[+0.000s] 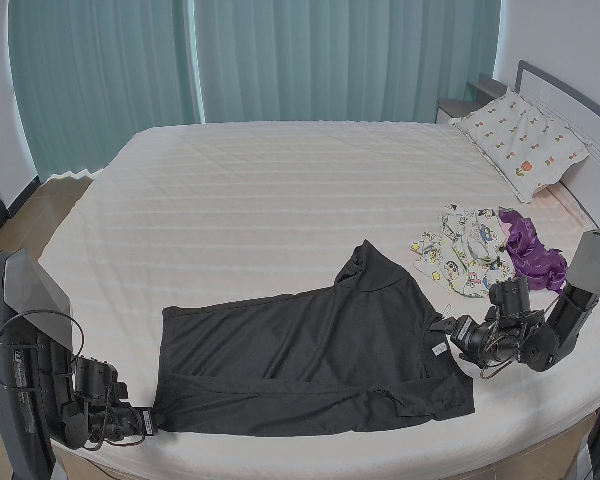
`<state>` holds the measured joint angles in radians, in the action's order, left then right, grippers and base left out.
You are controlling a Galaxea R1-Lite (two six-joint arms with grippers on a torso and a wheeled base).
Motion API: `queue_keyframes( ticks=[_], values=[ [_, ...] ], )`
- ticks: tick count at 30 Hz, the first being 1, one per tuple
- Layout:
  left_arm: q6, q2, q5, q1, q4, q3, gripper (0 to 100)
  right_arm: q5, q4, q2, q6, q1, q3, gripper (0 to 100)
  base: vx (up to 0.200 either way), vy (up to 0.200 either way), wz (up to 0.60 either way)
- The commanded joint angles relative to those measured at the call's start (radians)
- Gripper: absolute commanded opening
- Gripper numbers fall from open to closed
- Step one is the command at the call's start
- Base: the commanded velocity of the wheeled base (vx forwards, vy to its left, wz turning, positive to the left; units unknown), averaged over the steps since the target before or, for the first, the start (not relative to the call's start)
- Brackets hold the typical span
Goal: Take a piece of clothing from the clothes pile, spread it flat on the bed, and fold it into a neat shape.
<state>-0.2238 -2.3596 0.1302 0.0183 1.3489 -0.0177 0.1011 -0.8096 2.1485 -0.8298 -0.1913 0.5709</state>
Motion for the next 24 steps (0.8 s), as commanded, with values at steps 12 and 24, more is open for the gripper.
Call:
queue_keyframes(
  ticks=[12,24],
  values=[
    [-0.138,0.23,0.014,-0.024,-0.016,-0.125,100,-0.003,-0.002,-0.004,-0.002,-0.004,-0.008,100,0.0,0.0,0.0],
    [-0.261,0.218,0.256,-0.006,-0.395,-0.459,100,-0.001,-0.117,0.004,0.017,-0.004,-0.052,100,0.0,0.0,0.0]
  ],
)
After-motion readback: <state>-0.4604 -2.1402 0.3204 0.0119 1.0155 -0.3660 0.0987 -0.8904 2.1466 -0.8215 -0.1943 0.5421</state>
